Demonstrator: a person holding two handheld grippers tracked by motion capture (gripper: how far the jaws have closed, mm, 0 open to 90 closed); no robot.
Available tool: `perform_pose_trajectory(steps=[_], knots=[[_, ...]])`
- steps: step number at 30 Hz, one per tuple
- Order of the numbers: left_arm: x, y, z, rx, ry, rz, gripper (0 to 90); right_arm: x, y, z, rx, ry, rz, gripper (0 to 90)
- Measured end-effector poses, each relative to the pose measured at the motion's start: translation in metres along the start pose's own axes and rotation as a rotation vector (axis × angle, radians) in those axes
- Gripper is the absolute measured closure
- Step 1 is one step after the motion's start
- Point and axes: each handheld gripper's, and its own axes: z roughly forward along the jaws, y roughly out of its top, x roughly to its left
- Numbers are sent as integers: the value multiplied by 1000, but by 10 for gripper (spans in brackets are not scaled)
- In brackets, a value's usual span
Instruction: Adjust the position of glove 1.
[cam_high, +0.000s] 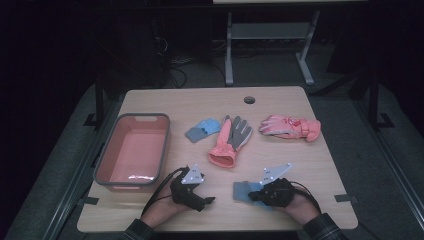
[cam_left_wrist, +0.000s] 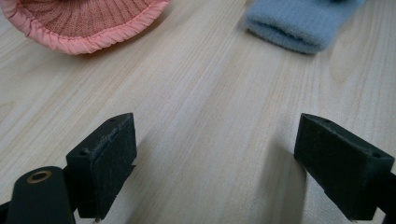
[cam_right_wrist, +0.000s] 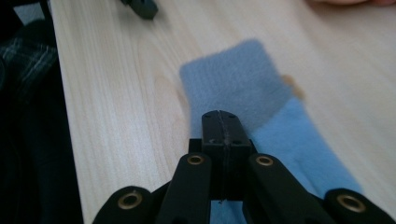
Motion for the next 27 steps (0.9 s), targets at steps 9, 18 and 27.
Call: perform_pose_trajectory(steps=[9, 18, 27], knots=[[0, 0, 0, 0, 1, -2, 123, -2, -29, -40, -62, -80, 95, 900], [0, 0, 0, -4, 1, -7, 123, -1, -43, -42, -29, -100, 123, 900], [0, 0, 0, 1, 2, -2, 123, -5, -43, -33, 13, -107, 101, 900]])
